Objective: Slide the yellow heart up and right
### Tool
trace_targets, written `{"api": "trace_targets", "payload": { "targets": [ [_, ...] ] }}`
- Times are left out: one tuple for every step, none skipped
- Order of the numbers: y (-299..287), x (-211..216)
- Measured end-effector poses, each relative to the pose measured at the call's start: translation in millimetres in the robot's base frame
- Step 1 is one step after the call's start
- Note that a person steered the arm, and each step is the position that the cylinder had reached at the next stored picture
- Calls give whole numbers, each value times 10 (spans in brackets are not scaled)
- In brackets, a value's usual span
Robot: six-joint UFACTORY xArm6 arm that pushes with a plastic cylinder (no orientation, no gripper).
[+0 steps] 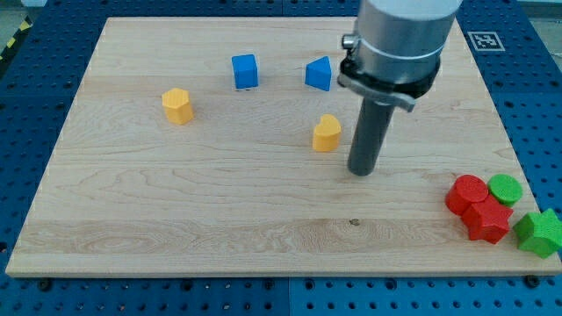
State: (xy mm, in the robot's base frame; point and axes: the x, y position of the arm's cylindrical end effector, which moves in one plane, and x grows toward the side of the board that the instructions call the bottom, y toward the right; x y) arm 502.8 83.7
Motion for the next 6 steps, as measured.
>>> {"api": "trace_targets", "payload": {
  "targets": [
    [-365, -107],
    [-561, -224],
    [-297, -260],
    [-114, -399],
    [-215, -420],
    [-501, -430]
  ]
}}
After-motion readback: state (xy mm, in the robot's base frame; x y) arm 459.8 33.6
